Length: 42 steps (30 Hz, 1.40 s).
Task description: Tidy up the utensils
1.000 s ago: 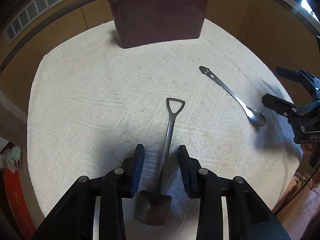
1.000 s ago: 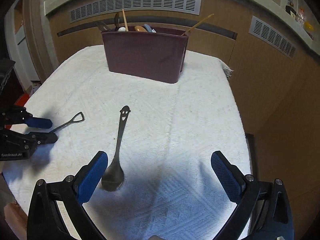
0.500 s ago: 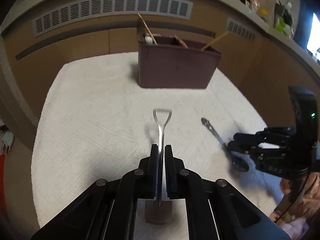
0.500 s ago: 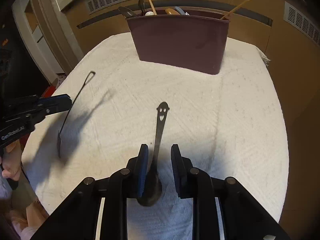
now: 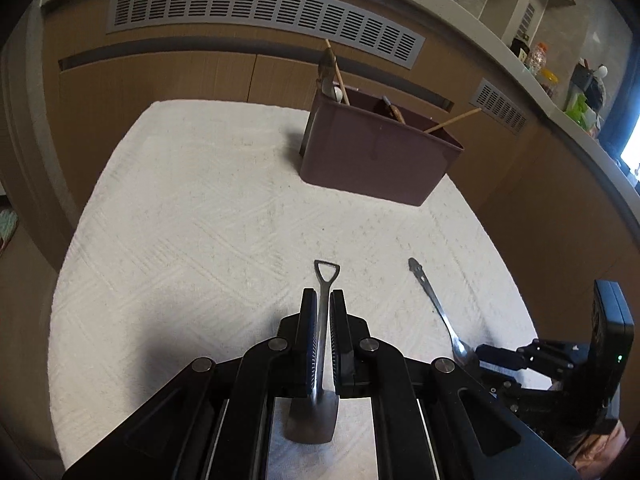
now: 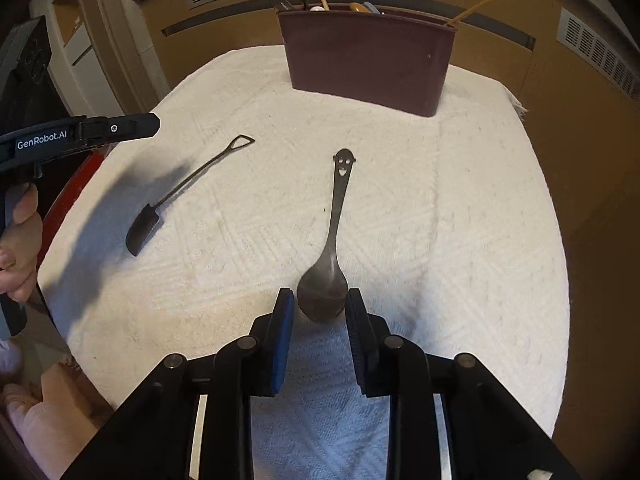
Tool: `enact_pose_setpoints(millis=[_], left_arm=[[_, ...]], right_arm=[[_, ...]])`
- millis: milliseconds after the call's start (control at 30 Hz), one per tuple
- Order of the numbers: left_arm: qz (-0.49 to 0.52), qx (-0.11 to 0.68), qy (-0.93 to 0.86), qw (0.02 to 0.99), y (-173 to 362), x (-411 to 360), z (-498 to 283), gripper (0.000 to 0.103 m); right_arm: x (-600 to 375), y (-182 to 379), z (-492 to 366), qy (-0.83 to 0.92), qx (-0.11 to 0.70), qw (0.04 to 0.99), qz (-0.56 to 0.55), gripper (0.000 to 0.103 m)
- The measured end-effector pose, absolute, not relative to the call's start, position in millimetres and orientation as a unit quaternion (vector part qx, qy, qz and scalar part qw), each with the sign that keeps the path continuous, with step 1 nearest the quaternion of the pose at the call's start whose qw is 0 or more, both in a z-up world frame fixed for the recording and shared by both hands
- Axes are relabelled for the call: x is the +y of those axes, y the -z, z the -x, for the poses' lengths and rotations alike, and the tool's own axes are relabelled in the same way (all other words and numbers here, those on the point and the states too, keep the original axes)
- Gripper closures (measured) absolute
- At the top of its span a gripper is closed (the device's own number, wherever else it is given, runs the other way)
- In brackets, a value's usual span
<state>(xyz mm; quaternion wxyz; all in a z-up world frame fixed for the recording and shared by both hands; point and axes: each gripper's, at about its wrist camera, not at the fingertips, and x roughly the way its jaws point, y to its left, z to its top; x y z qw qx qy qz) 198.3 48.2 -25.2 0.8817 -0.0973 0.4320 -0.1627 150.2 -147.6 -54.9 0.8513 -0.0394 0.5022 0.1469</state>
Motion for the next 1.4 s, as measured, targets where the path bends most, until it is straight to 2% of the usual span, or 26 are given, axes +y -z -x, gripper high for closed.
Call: enact_pose_setpoints(millis=[133, 233, 300, 333, 400, 467, 633, 767, 867, 900, 933, 967, 1067, 1167, 1300, 1400], left_arm=[[0.104, 0.441, 0.156, 0.878, 30, 53, -194, 0.095], [0.108, 0.444, 0.148, 0.877, 30, 59, -191, 0.095], [0.114, 0.449, 0.142, 0.875, 33, 63, -191, 0.095], [0.116, 0.451, 0.140, 0.874, 35, 65, -190, 0.095], [0.115, 0.458, 0.135, 0.871, 38, 66, -188, 0.095], [0.109, 0.463, 0.133, 0.870, 41, 68, -185, 0.093], [0.092, 0.471, 0.135, 0.867, 44, 70, -175, 0.073], [0.074, 0.483, 0.160, 0.858, 43, 59, -174, 0.071], [0.050, 0.502, 0.189, 0.842, 44, 42, -183, 0.071], [0.035, 0.514, 0.198, 0.834, 44, 35, -189, 0.072], [0.022, 0.522, 0.203, 0.828, 45, 29, -192, 0.072], [0.001, 0.532, 0.209, 0.821, 45, 22, -198, 0.072], [-0.058, 0.558, 0.201, 0.803, 50, 4, -217, 0.073], [-0.073, 0.583, 0.195, 0.785, 58, -5, -236, 0.075], [-0.090, 0.570, 0.194, 0.793, 59, -16, -242, 0.096], [-0.088, 0.537, 0.181, 0.819, 57, -18, -236, 0.097]], right_arm=[[-148, 57, -156, -0.128, 0.491, 0.861, 0.030, 0.076], [-140, 58, -156, -0.130, 0.490, 0.861, 0.040, 0.066], [-136, 60, -155, -0.123, 0.485, 0.864, 0.054, 0.064], [-136, 60, -154, -0.120, 0.484, 0.865, 0.056, 0.064], [-136, 58, -155, -0.109, 0.482, 0.867, 0.065, 0.079], [-139, 53, -155, -0.103, 0.478, 0.869, 0.070, 0.078], [-160, -1, -163, -0.094, 0.419, 0.901, 0.056, 0.078], [-171, -49, -176, -0.101, 0.373, 0.921, 0.037, 0.078], [-172, -65, -185, -0.111, 0.366, 0.924, 0.027, 0.078], [-173, -68, -187, -0.113, 0.365, 0.924, 0.025, 0.081], [-172, -69, -186, -0.115, 0.366, 0.923, 0.025, 0.095], [-171, -69, -187, -0.116, 0.368, 0.922, 0.026, 0.096], [-170, -65, -185, -0.118, 0.369, 0.922, 0.030, 0.096], [-174, -59, -180, -0.129, 0.364, 0.922, 0.025, 0.096], [-187, -48, -177, -0.126, 0.368, 0.921, 0.021, 0.089], [-202, -29, -185, -0.108, 0.389, 0.915, 0.009, 0.079]])
